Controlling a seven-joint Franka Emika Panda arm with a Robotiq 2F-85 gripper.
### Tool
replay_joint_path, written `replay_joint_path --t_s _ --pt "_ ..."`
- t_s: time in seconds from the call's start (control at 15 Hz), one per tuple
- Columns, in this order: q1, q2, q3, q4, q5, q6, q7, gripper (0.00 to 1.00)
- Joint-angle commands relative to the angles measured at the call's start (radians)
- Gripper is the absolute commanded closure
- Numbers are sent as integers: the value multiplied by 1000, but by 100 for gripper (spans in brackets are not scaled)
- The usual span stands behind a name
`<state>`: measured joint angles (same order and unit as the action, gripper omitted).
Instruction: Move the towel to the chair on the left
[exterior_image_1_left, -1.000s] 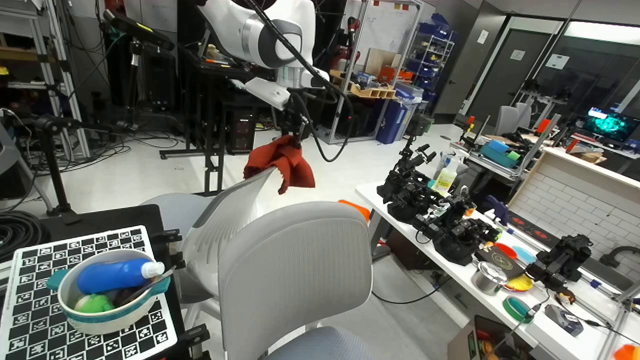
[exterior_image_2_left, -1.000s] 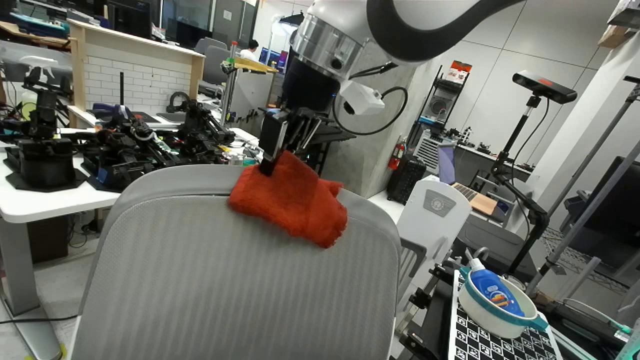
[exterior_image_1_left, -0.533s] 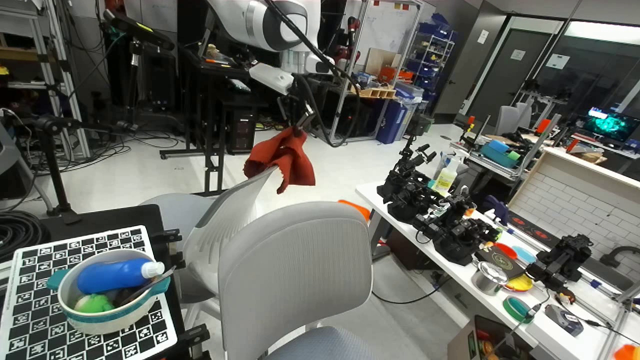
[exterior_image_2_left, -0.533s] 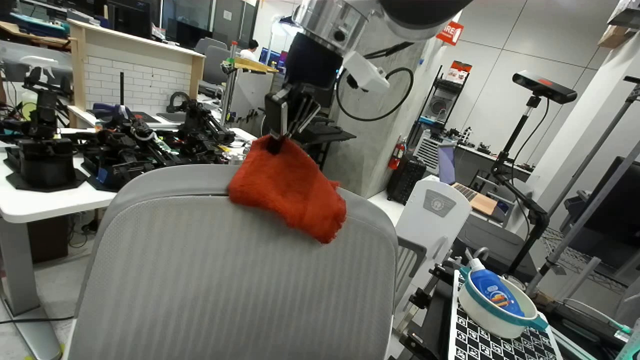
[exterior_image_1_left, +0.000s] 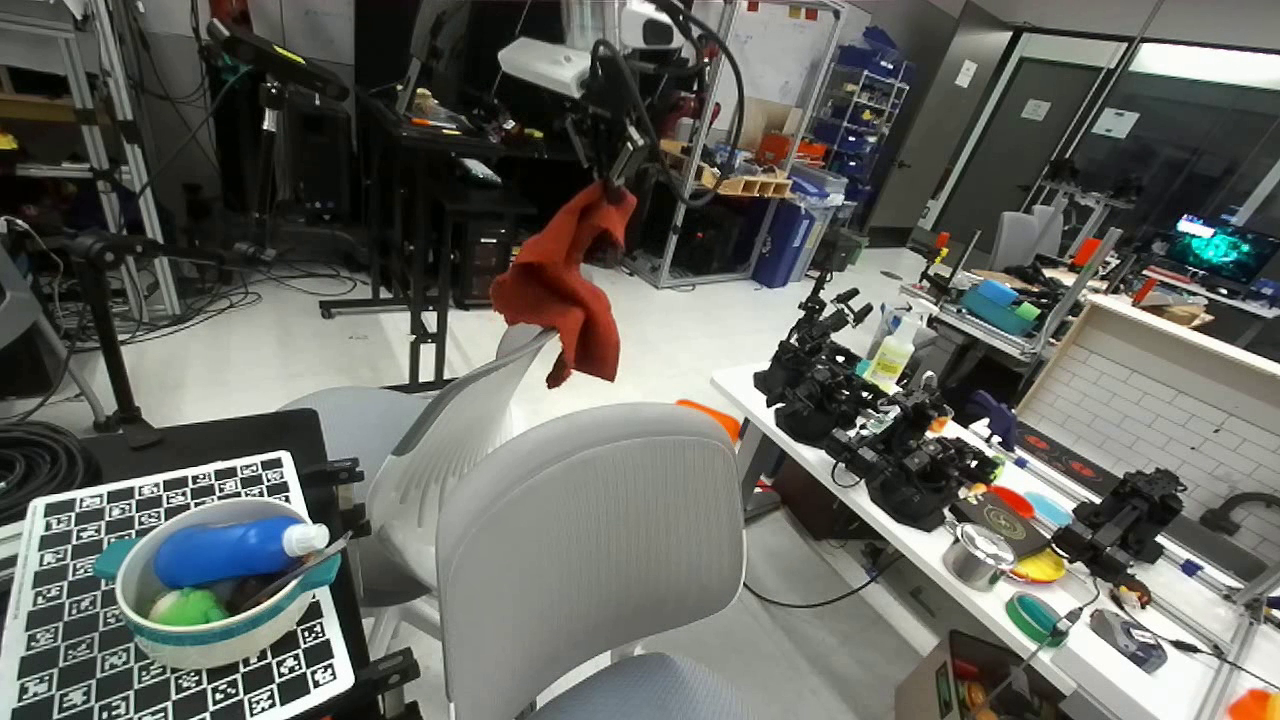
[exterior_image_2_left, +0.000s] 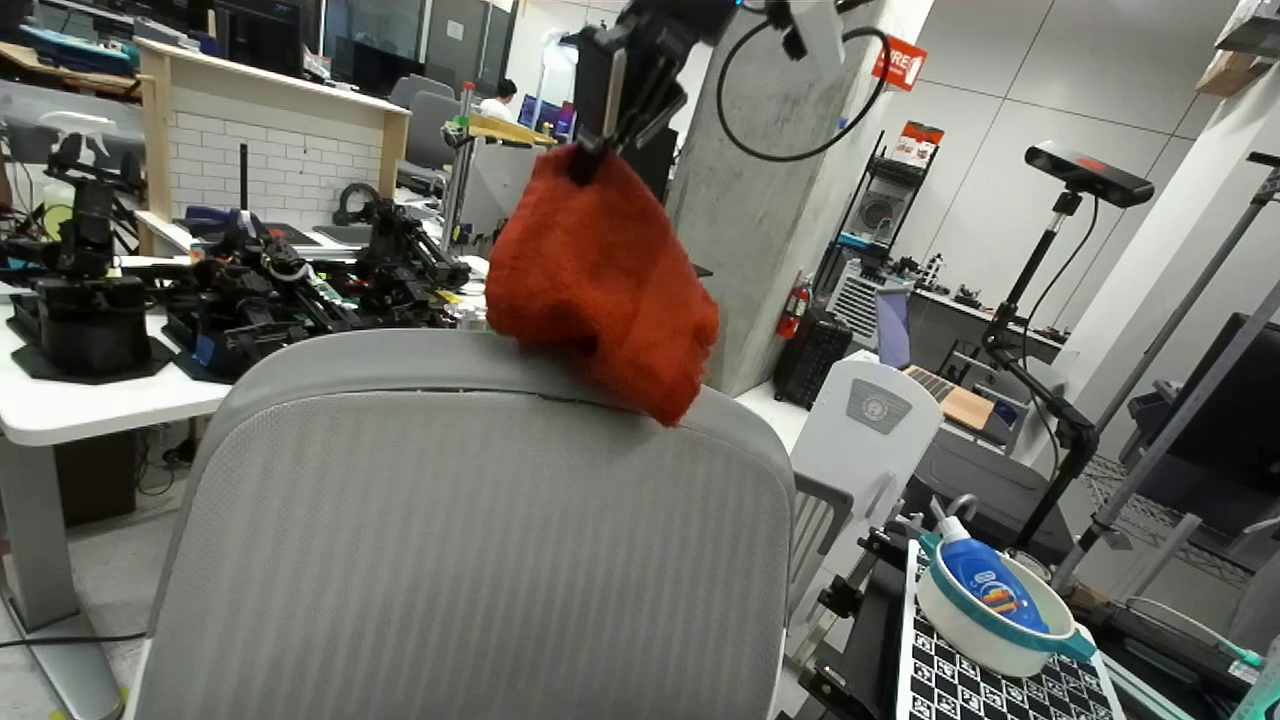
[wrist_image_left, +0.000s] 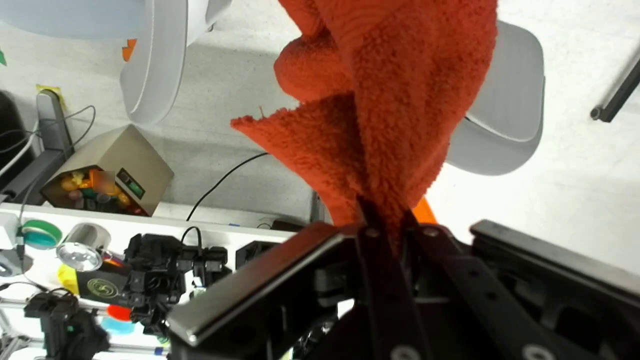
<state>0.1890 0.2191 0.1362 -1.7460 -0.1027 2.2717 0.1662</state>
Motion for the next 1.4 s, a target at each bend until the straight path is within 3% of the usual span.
replay_joint_path --t_s 0.0,0.4,1.33 --pt "-27 -114 -11 28 47 -77 -14 98" --pt "-91 -162 -50 114 42 -120 -13 98" --pt "-95 -74 -62 37 32 -89 40 98"
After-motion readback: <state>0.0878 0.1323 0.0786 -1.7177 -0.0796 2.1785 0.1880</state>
